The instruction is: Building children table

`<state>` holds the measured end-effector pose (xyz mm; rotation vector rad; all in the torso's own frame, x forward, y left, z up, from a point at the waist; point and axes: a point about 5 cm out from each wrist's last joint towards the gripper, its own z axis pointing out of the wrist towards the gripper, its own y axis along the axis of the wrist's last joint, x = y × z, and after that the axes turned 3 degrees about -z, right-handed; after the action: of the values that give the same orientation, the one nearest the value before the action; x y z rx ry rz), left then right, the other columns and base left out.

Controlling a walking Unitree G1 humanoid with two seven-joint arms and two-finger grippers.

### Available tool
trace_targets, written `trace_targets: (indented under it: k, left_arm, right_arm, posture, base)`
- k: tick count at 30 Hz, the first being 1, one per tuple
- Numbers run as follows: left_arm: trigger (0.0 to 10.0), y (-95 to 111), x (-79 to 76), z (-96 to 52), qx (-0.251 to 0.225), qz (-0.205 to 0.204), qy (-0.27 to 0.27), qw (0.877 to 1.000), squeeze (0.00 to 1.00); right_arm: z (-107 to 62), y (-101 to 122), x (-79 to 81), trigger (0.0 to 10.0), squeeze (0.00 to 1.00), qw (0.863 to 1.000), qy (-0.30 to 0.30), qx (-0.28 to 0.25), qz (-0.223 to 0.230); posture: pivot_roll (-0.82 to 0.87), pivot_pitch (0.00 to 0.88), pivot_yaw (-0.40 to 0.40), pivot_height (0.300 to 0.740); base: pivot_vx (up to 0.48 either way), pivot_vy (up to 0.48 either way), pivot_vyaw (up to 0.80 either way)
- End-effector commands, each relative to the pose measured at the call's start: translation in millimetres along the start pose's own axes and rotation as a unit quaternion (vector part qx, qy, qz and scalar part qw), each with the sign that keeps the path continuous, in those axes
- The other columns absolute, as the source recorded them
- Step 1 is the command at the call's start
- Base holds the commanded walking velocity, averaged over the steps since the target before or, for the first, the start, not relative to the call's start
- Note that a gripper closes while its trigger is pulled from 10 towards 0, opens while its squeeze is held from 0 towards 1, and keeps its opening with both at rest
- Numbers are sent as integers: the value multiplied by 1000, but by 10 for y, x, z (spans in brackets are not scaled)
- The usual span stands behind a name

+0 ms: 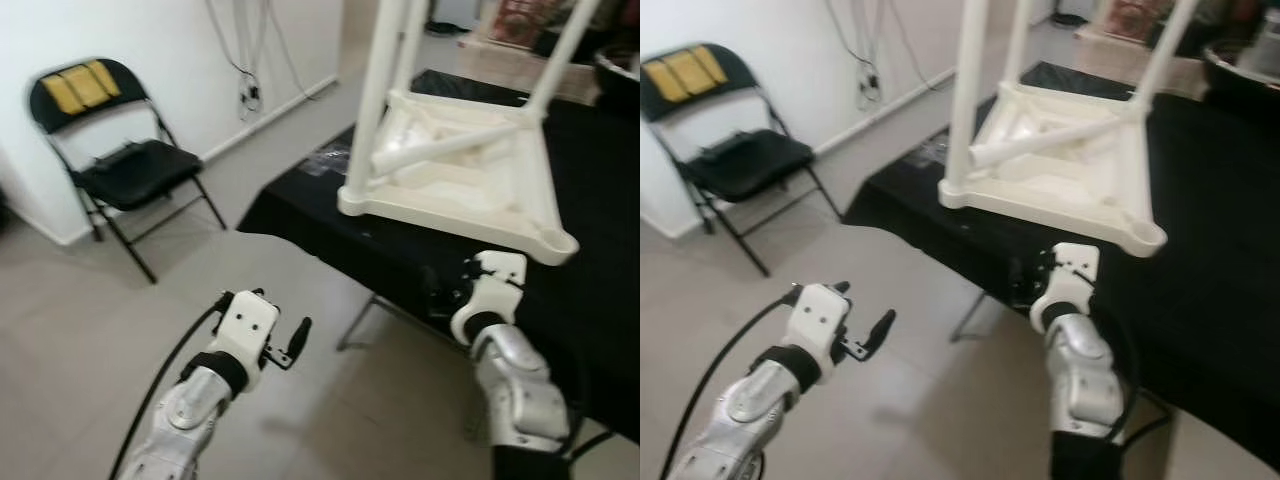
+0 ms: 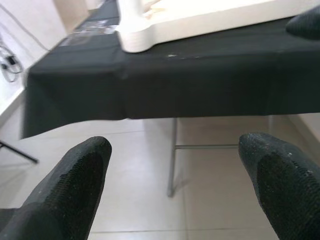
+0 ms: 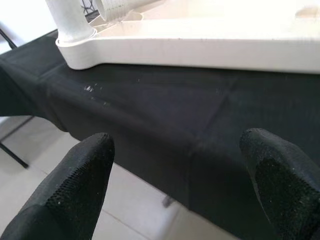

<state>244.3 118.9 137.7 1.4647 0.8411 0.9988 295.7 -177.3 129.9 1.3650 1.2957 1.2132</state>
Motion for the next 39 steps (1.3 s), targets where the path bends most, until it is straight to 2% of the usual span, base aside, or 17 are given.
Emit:
trace_targets:
  k: [1, 4, 9, 10, 15, 17, 21, 24, 27, 31, 33, 39]
  left_arm:
    - [10000, -73, 0, -20, 8, -15, 5, 1000, 0]
    - [10000, -103, 30, -30, 7, -33, 19, 999, 0]
    - [10000, -107, 62, -21, -2, -41, 32, 999, 0]
    - [10000, -115, 105, -22, -11, -45, 49, 998, 0]
    - [10000, -114, 138, -37, -20, -43, 60, 997, 0]
    - [10000, -119, 164, -104, -26, -13, 75, 997, 0]
    - [10000, -129, 182, -134, -24, -9, 88, 996, 0]
    - [10000, -179, 225, -232, -14, -10, 123, 992, 0]
    - [10000, -223, 255, -278, -12, -24, 145, 989, 0]
    - [10000, -239, 265, -234, -9, -25, 146, 989, 0]
    - [10000, -223, 277, -169, -12, -18, 143, 989, 0]
    - [10000, -226, 282, -151, -15, -17, 144, 989, 0]
  right_arm:
    - [-26, -20, 56, 10000, 0, 1000, 12, -7, 3]
    - [-28, -32, 79, 10000, 0, 1000, 15, -10, 5]
    - [-15, -28, 83, 10000, 0, 1000, 16, -13, 8]
    - [-12, -20, 110, 10000, 0, 1000, 18, -19, 3]
    - [-15, -15, 134, 10000, 0, 1000, 19, -23, -4]
    - [-88, -3, 146, 10000, 0, 999, 19, -31, -18]
    - [-135, -3, 138, 10000, 0, 999, 20, -32, -25]
    - [-300, -48, 121, 10000, 0, 998, 25, -31, -53]
    - [-340, -96, 90, 10000, 0, 998, 23, -25, -52]
    - [-287, -92, 103, 10000, 0, 998, 31, -30, -48]
    - [-210, -73, 145, 10000, 0, 997, 30, -27, -59]
    - [-219, -65, 186, 10000, 0, 996, 53, -34, -62]
  posture:
    - [-62, 79, -43, 740]
    - [-58, 76, -42, 740]
    - [-58, 70, -39, 740]
    - [-59, 64, -28, 740]
    - [-61, 59, -26, 740]
    - [-63, 53, -25, 740]
    - [-65, 52, -25, 740]
    - [-68, 45, -26, 740]
    - [-73, 32, -24, 740]
    - [-62, 18, -31, 740]
    - [-64, 15, -29, 740]
    - [-61, 12, -26, 740]
  base:
    - [0, 0, -800]
    - [0, 0, -800]
    - [0, 0, -800]
    - [0, 0, -800]
    - [0, 0, -800]
    - [0, 0, -800]
    - [0, 0, -800]
    - [0, 0, -800]
    - [0, 0, -800]
    - [0, 0, -400]
    - [0, 0, 0]
    - [0, 0, 0]
